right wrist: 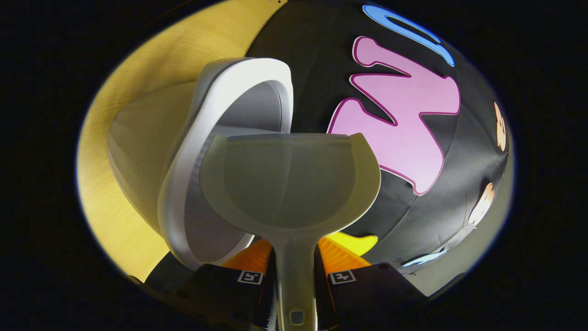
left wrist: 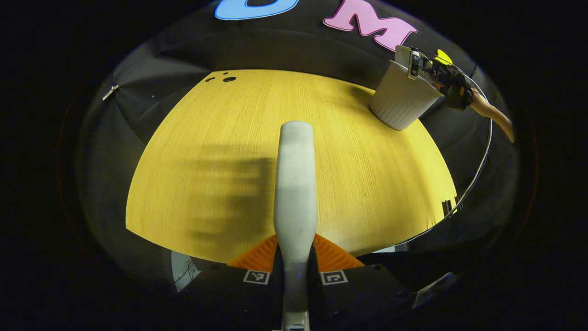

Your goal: Pick up the small broom and dustpan from the desktop, sweep the trash into the dustpan with the broom, and then empty the trash into the garbage bin.

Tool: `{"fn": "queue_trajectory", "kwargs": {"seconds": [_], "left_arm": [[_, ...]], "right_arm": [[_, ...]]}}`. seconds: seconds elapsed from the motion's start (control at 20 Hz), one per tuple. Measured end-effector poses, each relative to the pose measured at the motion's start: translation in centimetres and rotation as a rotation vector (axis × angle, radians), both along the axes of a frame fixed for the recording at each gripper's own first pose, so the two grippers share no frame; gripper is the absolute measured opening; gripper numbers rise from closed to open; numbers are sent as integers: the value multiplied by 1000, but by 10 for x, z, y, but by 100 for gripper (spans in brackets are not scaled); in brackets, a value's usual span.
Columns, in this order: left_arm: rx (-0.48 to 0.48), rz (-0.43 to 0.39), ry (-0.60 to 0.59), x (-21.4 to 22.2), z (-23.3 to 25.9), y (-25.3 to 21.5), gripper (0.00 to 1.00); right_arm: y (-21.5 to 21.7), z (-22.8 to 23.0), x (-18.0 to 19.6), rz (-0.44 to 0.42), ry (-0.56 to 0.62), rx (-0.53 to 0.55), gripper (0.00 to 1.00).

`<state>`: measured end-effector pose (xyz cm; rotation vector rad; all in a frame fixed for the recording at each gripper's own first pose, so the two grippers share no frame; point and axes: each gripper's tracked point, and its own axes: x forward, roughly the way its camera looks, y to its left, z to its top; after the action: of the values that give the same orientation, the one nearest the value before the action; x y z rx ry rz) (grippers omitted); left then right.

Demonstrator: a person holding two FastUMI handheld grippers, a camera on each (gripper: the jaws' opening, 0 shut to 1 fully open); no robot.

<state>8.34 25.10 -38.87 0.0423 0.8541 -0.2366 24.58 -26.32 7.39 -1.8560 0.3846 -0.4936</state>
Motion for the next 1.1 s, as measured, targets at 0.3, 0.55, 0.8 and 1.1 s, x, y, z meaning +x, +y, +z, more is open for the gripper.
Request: {"fn": "queue_trajectory", "kwargs": {"seconds": [0.3, 0.55, 0.8, 1.1], "left_arm": [[8, 17, 1, -4, -1, -2, 26], [24, 48, -12, -3, -1, -3, 26], [54, 52, -3, -8, -4, -11, 26], [97, 56, -61, 5, 17, -25, 26]], "right_arm": [[-12, -5, -2, -32, 8, 163, 37], [-27, -25, -10, -49, -27, 537, 38], [-40, -29, -10, -61, -87, 816, 41], [-37, -21, -18, -30, -177, 1137, 35]]}}
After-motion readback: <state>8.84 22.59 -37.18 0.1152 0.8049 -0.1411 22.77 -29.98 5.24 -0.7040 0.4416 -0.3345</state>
